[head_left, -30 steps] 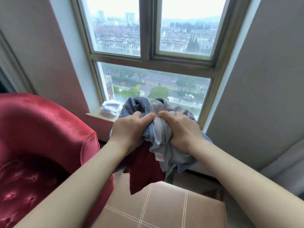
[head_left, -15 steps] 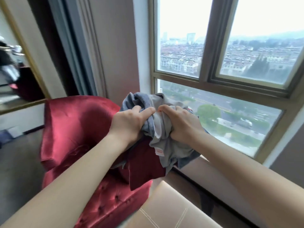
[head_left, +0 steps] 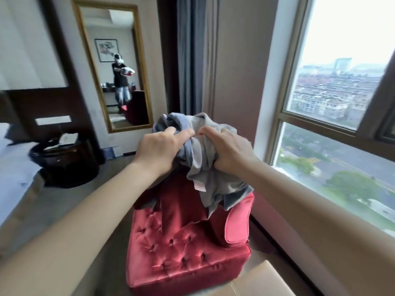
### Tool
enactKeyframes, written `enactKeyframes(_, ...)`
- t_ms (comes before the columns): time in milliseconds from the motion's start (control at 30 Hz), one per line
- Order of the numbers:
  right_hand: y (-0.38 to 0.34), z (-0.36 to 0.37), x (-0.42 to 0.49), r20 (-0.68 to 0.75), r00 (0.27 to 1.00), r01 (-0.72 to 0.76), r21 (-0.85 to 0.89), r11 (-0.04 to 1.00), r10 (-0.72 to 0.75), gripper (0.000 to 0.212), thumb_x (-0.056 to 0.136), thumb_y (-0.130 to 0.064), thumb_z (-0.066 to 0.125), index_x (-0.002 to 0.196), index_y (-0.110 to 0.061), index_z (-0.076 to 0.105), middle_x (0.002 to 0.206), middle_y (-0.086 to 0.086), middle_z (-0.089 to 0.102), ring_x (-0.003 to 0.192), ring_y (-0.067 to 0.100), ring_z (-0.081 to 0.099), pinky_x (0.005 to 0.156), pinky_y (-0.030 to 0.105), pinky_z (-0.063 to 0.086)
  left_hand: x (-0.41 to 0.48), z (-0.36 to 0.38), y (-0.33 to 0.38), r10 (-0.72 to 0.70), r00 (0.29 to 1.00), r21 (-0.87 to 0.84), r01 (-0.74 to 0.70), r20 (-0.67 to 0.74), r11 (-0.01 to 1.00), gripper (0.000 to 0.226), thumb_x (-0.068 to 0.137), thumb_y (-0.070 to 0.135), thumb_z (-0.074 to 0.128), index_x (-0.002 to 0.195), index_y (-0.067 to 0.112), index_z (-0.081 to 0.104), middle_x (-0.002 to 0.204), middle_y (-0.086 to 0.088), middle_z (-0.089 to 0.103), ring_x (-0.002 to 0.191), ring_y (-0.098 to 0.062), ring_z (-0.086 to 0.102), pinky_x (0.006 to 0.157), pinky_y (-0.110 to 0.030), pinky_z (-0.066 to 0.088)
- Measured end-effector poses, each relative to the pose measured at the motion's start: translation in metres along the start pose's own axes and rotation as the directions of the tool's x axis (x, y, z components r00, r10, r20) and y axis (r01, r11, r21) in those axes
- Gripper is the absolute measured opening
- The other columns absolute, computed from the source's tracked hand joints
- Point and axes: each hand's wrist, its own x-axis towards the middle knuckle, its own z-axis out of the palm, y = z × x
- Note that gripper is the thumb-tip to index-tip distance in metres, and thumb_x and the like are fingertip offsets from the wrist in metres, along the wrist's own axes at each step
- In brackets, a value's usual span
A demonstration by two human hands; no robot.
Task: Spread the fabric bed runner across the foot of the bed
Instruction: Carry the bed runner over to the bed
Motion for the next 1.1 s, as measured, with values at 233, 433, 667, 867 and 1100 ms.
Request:
enactKeyframes(233, -0.112, 0.007, 0.042, -0.022, 0.985, 0.172, 0.048, 0.984, -0.171, 0.068, 0.065, -0.021, 0.065, 0.128, -0.035, 0.042, 0.100, 0.003, 0.059, 0.094, 0.028, 0.058, 0.056, 0.029, 0.035, -0.063, -0.031, -0.101, -0.138, 0.990, 0.050, 0.136, 0.023, 0.989, 0.074, 0.065, 0.017, 0.074, 0.131, 0.036, 0.046, 0.097, -0.004, 0.060, 0.079, -0.031, 0.066, 0.051, -0.029, 0.033)
enactKeyframes(433, -0.222, 0.030, 0.052, 0.011, 0.967, 0.250, 0.155, 0.956, -0.255, 0.069, 0.064, -0.020, 0.065, 0.126, -0.037, 0.040, 0.101, 0.005, 0.054, 0.089, 0.031, 0.059, 0.056, 0.033, 0.045, -0.139, -0.052, -0.184, -0.225, 0.973, 0.128, 0.219, 0.041, 0.967, 0.070, 0.065, 0.017, 0.074, 0.128, 0.035, 0.048, 0.092, -0.004, 0.060, 0.074, -0.033, 0.065, 0.050, -0.033, 0.041)
enactKeyframes(667, -0.351, 0.038, 0.062, -0.064, 0.913, 0.406, 0.200, 0.892, -0.402, 0.071, 0.063, -0.019, 0.065, 0.128, -0.034, 0.041, 0.099, 0.005, 0.055, 0.094, 0.031, 0.057, 0.055, 0.033, 0.040, -0.229, -0.100, -0.269, -0.340, 0.940, 0.202, 0.327, 0.033, 0.923, 0.073, 0.061, 0.018, 0.076, 0.128, 0.031, 0.051, 0.099, -0.008, 0.062, 0.076, -0.035, 0.065, 0.053, -0.036, 0.046)
enactKeyframes(867, -0.460, 0.038, 0.059, -0.082, 0.863, 0.501, 0.272, 0.822, -0.499, 0.071, 0.064, -0.018, 0.065, 0.128, -0.036, 0.040, 0.099, 0.006, 0.057, 0.093, 0.033, 0.058, 0.060, 0.039, 0.052, -0.307, -0.145, -0.331, -0.437, 0.899, 0.267, 0.414, 0.030, 0.870, 0.070, 0.060, 0.020, 0.076, 0.125, 0.031, 0.052, 0.096, -0.007, 0.061, 0.075, -0.035, 0.065, 0.053, -0.037, 0.049)
enactKeyframes(1100, -0.572, 0.035, 0.055, -0.144, 0.797, 0.596, 0.341, 0.727, -0.586, 0.067, 0.064, -0.017, 0.064, 0.125, -0.034, 0.041, 0.098, 0.007, 0.056, 0.094, 0.032, 0.057, 0.062, 0.039, 0.051, -0.386, -0.192, -0.393, -0.541, 0.841, 0.370, 0.503, -0.001, 0.781, 0.066, 0.066, 0.022, 0.072, 0.127, 0.033, 0.050, 0.101, -0.005, 0.061, 0.080, -0.032, 0.066, 0.054, -0.033, 0.046)
